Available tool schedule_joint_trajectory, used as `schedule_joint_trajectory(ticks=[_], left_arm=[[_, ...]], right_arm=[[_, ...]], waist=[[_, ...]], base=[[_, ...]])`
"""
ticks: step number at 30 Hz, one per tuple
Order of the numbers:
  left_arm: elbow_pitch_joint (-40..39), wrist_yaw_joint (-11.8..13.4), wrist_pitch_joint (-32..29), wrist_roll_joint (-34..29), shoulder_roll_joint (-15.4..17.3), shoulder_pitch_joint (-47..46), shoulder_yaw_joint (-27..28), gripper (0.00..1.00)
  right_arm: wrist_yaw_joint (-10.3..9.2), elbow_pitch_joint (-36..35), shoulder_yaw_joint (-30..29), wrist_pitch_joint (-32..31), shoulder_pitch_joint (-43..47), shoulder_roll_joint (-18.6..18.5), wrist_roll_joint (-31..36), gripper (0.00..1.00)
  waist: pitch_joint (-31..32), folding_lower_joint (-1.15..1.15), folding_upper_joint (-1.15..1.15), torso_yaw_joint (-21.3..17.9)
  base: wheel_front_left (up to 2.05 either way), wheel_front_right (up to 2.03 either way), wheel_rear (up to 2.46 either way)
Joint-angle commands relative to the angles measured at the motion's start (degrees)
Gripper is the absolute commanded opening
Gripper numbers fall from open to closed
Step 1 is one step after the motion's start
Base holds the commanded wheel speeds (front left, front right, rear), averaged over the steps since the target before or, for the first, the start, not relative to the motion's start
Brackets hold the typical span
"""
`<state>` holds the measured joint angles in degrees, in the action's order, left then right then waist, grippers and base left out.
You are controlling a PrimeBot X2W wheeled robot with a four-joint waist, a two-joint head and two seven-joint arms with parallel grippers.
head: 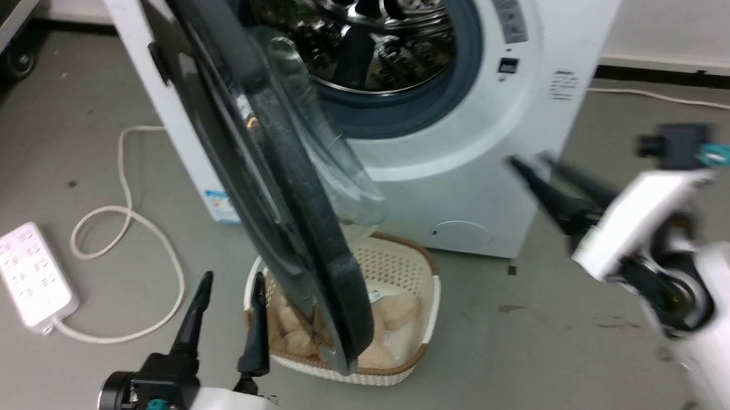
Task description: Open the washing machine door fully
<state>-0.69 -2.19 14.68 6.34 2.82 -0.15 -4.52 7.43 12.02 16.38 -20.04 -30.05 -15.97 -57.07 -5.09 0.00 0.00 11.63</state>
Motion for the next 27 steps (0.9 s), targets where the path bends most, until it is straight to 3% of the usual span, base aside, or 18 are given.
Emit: schedule_joint_trajectory(ticks=[1,3,4,5,6,7,10,11,18,27], left_arm=[[0.1,-0.1,0.3,0.6,0.1,0.7,0.5,1.0],[0.4,-0.3,0.3,2.4,0.1,0.9,0.9,1.0],[0.5,-0.6,0.3,2.7,0.1,1.2,1.2,1.0],[0.5,-0.6,0.3,2.7,0.1,1.2,1.2,1.0],[0.6,-0.9,0.3,3.0,0.1,1.6,1.7,1.0],[0.9,-1.3,0.3,2.3,0.1,2.1,2.2,1.0],[1.3,-1.6,0.3,2.1,0.1,2.7,2.5,1.0],[1.5,-1.8,0.3,2.0,0.1,3.1,2.7,1.0],[1.4,-1.8,0.3,0.9,0.1,3.9,2.7,1.0],[0.8,-2.0,0.3,-0.1,0.1,3.7,3.4,1.0]], right_arm=[[0.06,-1.7,0.3,3.2,2.0,-2.2,4.5,1.0],[0.06,-4.1,-0.3,10.1,4.6,-3.9,12.0,1.0],[0.06,-6.4,-1.0,15.6,7.4,-5.3,19.9,1.0],[0.06,-6.4,-1.0,15.6,7.4,-5.3,19.9,1.0],[0.06,-9.4,-3.9,22.6,12.0,-5.4,31.9,1.0],[0.06,-11.9,-8.5,27.2,17.8,-1.7,40.7,1.0],[0.06,-14.6,-11.8,29.7,24.1,2.8,48.0,1.0],[0.06,-15.7,-14.5,30.9,28.1,6.9,50.7,1.0],[0.06,-15.3,-18.0,33.9,36.3,12.5,56.6,1.0],[0.06,-13.0,-16.1,34.9,37.2,13.1,53.8,1.0]], waist=[[0.9,0.0,0.0,-1.2],[1.5,0.0,0.0,-2.2],[2.0,0.0,0.0,-3.1],[2.0,0.0,0.0,-3.1],[2.6,0.0,0.0,-4.3],[3.2,0.0,0.0,-5.1],[3.8,0.0,0.0,-5.5],[4.2,0.0,0.0,-5.6],[4.2,0.0,0.0,-5.5],[3.6,0.0,0.0,-6.1]], base=[[0.0,0.0,0.0],[0.0,0.0,0.0],[0.0,0.0,0.0],[0.0,0.0,0.0],[0.0,0.0,0.0],[0.0,0.0,0.0],[0.0,0.0,0.0],[0.0,0.0,0.0],[0.0,0.0,0.0],[0.0,0.0,0.0]])
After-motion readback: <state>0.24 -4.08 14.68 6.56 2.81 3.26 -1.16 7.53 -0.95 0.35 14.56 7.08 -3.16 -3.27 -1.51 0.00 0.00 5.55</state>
